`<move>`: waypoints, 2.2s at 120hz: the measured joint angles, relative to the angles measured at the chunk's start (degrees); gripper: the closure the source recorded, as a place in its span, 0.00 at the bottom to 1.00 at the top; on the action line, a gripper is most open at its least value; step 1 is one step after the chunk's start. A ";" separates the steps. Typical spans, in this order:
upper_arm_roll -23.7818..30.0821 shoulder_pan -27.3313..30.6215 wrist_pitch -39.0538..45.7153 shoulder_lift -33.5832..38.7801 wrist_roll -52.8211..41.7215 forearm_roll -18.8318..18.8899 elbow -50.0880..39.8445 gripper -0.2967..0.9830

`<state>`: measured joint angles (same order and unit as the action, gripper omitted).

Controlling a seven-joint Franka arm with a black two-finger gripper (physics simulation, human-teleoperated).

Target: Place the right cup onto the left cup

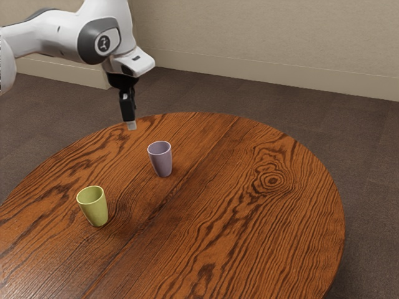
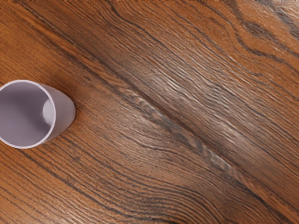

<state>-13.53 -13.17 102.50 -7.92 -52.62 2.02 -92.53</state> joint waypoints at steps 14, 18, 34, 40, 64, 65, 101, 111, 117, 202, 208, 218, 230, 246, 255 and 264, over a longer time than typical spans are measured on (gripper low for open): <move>-0.18 0.70 1.18 -2.19 -0.11 -1.68 -0.04 0.23; -0.29 1.07 1.80 -3.40 -0.15 -2.32 0.00 0.23; -0.56 3.50 4.52 -10.05 -0.76 -4.50 2.22 0.23; -0.65 4.15 5.29 -12.33 -1.15 -4.97 3.65 0.23; -0.62 6.16 7.08 -21.70 -2.61 -5.69 11.55 0.23; -0.62 6.27 7.12 -22.06 -2.68 -5.70 11.84 0.23; -0.53 6.59 8.97 -30.07 -4.91 -5.94 18.41 0.23; -0.56 6.19 9.33 -30.64 -5.31 -6.19 18.43 0.23; -0.56 6.16 9.71 -31.03 -5.48 -6.57 18.02 0.23; 0.17 6.45 15.72 -34.12 -6.36 -7.00 17.42 0.81; 0.09 6.31 16.00 -34.01 -6.32 -6.81 17.43 0.82; 0.14 6.11 16.91 -33.35 -6.16 -5.15 17.08 0.83; 0.21 5.97 17.39 -30.44 -5.69 -4.18 14.34 0.83; 0.63 5.85 17.86 -24.40 -4.75 -3.59 8.49 0.84; 0.63 5.86 18.11 -21.19 -4.16 -3.35 4.90 0.84; 0.62 5.89 18.30 -18.51 -3.57 -3.07 1.49 0.84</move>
<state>-12.91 -7.28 120.79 -26.43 -56.19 -1.05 -91.03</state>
